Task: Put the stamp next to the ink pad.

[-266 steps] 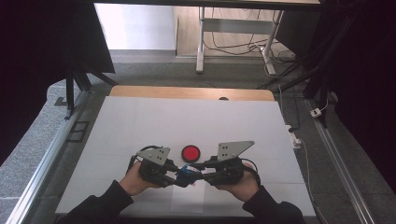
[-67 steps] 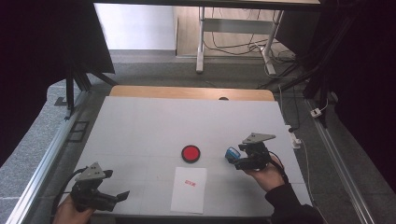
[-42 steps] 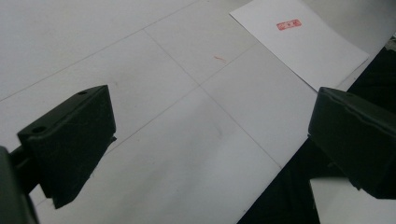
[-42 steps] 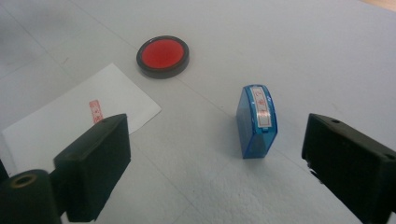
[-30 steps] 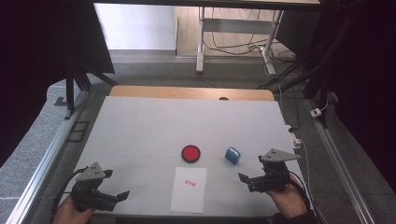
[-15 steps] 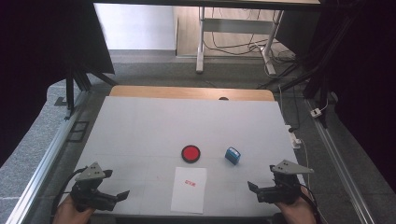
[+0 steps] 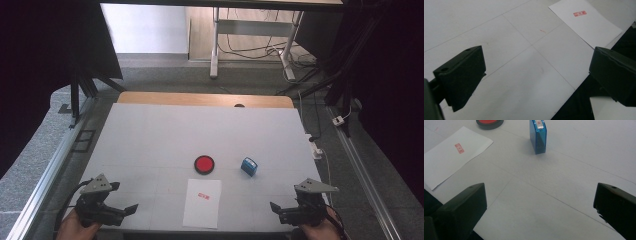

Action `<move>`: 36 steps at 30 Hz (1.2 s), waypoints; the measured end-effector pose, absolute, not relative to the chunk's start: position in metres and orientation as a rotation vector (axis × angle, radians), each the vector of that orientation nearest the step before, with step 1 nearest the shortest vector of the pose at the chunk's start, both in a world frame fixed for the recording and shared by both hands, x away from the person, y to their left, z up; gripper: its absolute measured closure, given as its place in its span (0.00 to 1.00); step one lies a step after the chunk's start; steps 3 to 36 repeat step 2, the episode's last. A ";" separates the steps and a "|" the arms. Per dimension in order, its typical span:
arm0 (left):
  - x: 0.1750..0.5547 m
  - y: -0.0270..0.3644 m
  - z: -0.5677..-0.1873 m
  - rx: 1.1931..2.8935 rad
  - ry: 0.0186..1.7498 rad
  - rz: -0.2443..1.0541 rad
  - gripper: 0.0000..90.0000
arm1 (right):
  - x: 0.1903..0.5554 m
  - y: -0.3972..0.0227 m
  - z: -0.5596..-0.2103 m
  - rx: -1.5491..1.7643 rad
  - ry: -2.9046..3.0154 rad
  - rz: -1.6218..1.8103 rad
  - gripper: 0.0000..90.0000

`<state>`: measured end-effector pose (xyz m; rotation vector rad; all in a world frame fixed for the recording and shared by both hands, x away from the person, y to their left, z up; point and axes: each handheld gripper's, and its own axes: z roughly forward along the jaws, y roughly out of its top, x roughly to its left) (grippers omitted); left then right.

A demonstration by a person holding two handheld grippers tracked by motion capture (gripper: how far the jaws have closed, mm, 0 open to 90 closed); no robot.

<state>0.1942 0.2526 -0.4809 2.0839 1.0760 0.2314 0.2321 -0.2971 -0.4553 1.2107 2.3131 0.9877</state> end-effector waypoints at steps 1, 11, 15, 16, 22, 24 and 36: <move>0.194 0.253 -0.481 2.082 1.075 0.230 0.01 | 0.232 -0.297 -0.456 1.209 2.316 0.986 0.00; 0.195 0.253 -0.480 2.081 1.073 0.227 0.01 | 0.232 -0.297 -0.456 1.209 2.317 0.978 0.00; 0.195 0.253 -0.480 2.081 1.073 0.227 0.01 | 0.232 -0.297 -0.456 1.209 2.317 0.978 0.00; 0.195 0.253 -0.480 2.081 1.073 0.227 0.01 | 0.232 -0.297 -0.456 1.209 2.317 0.978 0.00; 0.195 0.253 -0.480 2.081 1.073 0.227 0.01 | 0.232 -0.297 -0.456 1.209 2.317 0.978 0.00; 0.195 0.253 -0.480 2.081 1.073 0.227 0.01 | 0.232 -0.297 -0.456 1.209 2.317 0.978 0.00; 0.195 0.253 -0.480 2.081 1.073 0.227 0.01 | 0.232 -0.297 -0.456 1.209 2.317 0.978 0.00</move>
